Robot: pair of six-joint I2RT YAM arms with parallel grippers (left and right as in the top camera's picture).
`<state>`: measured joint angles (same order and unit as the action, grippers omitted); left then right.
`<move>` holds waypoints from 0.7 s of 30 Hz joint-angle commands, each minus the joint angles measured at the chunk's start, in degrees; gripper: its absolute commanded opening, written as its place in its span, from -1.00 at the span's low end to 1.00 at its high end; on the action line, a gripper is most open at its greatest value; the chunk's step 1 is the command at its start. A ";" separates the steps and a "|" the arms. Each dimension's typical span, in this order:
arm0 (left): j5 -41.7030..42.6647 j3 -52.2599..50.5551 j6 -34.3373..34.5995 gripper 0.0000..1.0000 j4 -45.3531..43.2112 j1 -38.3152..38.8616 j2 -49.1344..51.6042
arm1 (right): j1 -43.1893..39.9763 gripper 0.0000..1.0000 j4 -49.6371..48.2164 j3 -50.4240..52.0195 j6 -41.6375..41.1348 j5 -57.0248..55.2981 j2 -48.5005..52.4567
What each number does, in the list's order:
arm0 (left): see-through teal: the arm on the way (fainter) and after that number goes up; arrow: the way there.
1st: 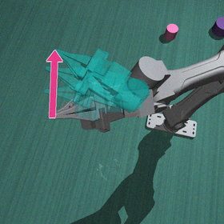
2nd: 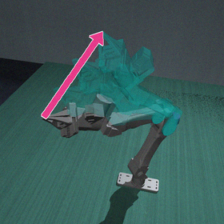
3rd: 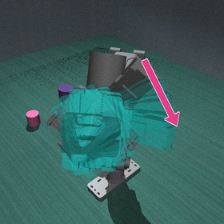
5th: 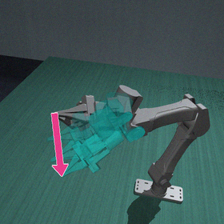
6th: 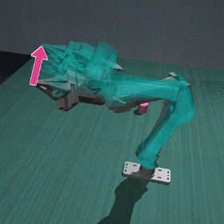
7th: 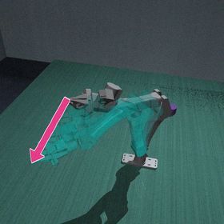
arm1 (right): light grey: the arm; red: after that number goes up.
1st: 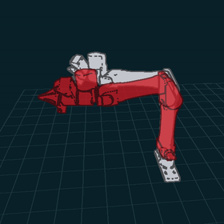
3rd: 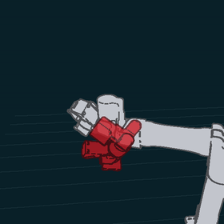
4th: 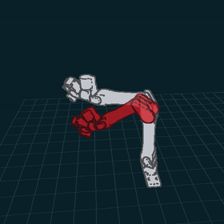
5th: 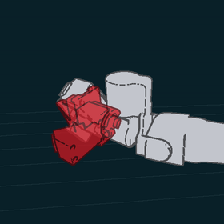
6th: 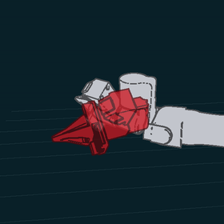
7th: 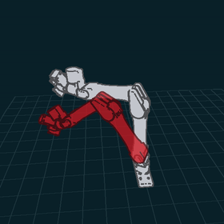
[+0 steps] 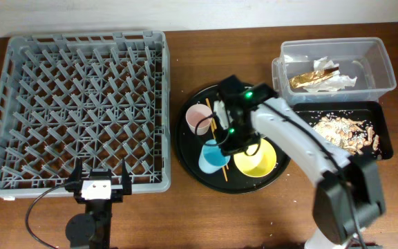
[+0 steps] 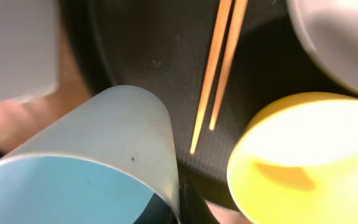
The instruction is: Sort waste into correct bins and load items into the dishwasher rack
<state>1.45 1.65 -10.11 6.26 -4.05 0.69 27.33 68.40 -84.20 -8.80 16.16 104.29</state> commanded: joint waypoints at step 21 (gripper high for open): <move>25.05 38.23 16.72 0.99 -2.05 -0.24 50.84 | -20.65 -0.92 -5.31 -6.82 11.78 26.95 -13.18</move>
<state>19.86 27.18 6.09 -1.26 -4.05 37.91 6.79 63.02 -90.45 2.20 41.91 91.39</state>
